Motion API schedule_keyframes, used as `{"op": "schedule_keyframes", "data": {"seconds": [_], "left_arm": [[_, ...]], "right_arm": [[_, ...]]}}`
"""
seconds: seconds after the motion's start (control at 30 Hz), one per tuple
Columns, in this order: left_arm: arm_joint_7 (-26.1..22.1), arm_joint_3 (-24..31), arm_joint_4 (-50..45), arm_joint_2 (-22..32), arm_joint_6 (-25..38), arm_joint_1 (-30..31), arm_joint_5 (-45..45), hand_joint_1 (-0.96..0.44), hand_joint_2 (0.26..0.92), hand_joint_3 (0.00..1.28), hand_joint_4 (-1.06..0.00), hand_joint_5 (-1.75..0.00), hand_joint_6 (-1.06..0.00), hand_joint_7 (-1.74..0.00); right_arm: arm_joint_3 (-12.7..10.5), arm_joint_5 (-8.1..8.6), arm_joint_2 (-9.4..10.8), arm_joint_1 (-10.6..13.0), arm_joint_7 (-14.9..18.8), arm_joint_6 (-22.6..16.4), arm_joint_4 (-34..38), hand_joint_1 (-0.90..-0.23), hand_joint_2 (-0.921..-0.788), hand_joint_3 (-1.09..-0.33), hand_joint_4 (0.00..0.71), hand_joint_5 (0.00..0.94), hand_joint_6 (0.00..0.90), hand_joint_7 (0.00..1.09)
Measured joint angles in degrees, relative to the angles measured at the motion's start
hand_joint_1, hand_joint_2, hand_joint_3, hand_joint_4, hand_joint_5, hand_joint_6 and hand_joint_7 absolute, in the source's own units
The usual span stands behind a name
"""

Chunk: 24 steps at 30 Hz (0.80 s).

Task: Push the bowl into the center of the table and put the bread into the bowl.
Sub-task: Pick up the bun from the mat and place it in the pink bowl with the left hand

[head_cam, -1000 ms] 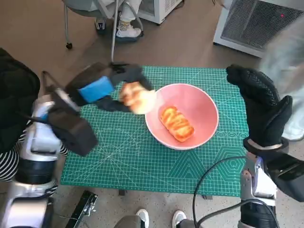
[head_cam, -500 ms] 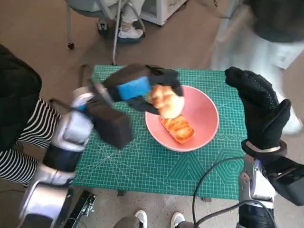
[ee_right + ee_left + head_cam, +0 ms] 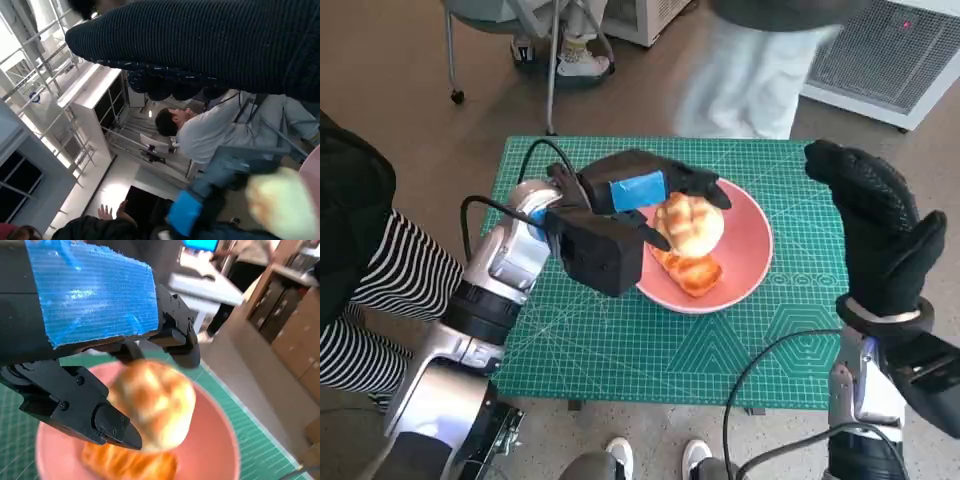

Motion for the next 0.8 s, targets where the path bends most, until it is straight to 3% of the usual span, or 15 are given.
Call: {"op": "schedule_keyframes", "data": {"seconds": [0.43, 0.8], "left_arm": [[-1.32, 0.51, 3.03, 0.03, -2.29, -0.02, -1.03, -0.44, 0.804, 0.01, 0.00, 0.00, -0.15, 0.00], [-3.58, 4.79, 4.72, -0.04, -4.44, 0.02, -8.11, -0.64, 0.885, 0.03, 0.00, 0.00, -0.12, 0.00]], "right_arm": [[-0.13, 0.00, 0.01, -0.12, -0.64, 0.00, 0.02, -0.702, -0.921, -0.778, 0.184, 0.000, 0.069, 0.47], [-0.02, -0.11, 0.23, -0.49, -1.58, 0.16, 0.00, -0.707, -0.921, -0.774, 0.186, 0.001, 0.072, 0.47]]}}
